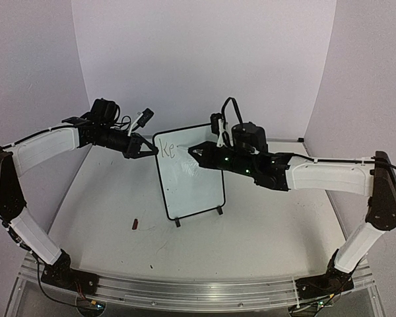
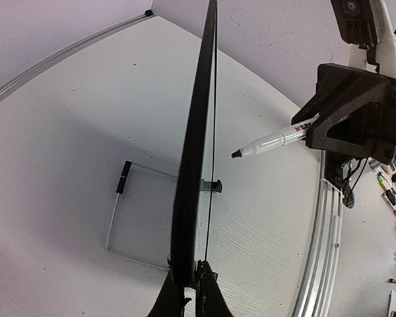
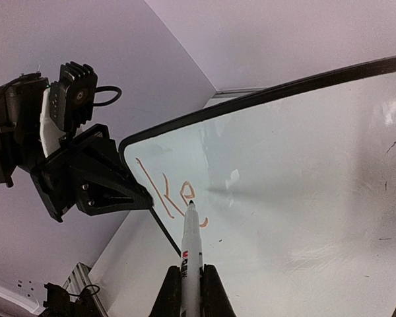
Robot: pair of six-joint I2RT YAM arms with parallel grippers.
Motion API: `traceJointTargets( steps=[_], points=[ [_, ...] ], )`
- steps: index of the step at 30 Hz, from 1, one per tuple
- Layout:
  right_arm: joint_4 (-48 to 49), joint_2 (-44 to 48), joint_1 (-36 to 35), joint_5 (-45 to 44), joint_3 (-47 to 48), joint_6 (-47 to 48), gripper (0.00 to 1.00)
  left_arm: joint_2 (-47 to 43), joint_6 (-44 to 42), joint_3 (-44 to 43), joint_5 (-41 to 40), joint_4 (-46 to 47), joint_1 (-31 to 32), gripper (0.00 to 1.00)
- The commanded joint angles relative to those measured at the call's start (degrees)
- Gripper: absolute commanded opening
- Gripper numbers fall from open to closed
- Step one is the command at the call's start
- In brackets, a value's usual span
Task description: Write a sentence on the whiteboard
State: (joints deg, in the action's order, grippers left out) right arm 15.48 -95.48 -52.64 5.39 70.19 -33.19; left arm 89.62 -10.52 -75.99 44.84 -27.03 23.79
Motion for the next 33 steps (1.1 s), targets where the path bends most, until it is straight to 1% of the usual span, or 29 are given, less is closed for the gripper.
traceJointTargets(
  steps=[1, 14, 21, 33],
  points=[
    [1.77, -1.94, 0.2, -0.88, 2.65, 0.64, 0.0, -1.38, -2.27, 0.58, -2.14, -0.88, 0.08, 0.0],
    [0.7, -2.9, 0.21, -4.17, 3.02, -0.04, 0.0, -1.2, -2.34, 0.49, -2.21, -0.95, 0.04, 0.0],
    [0.6, -1.02, 0.25, -7.32, 1.98, 0.05, 0.0, -1.28, -2.43, 0.44, -2.3, -1.01, 0.03, 0.0],
    [1.19, -0.48, 0.28, -7.29, 3.27, 1.03, 0.0, -1.47, -2.55, 0.48, -2.3, -1.18, 0.05, 0.0]
  ],
)
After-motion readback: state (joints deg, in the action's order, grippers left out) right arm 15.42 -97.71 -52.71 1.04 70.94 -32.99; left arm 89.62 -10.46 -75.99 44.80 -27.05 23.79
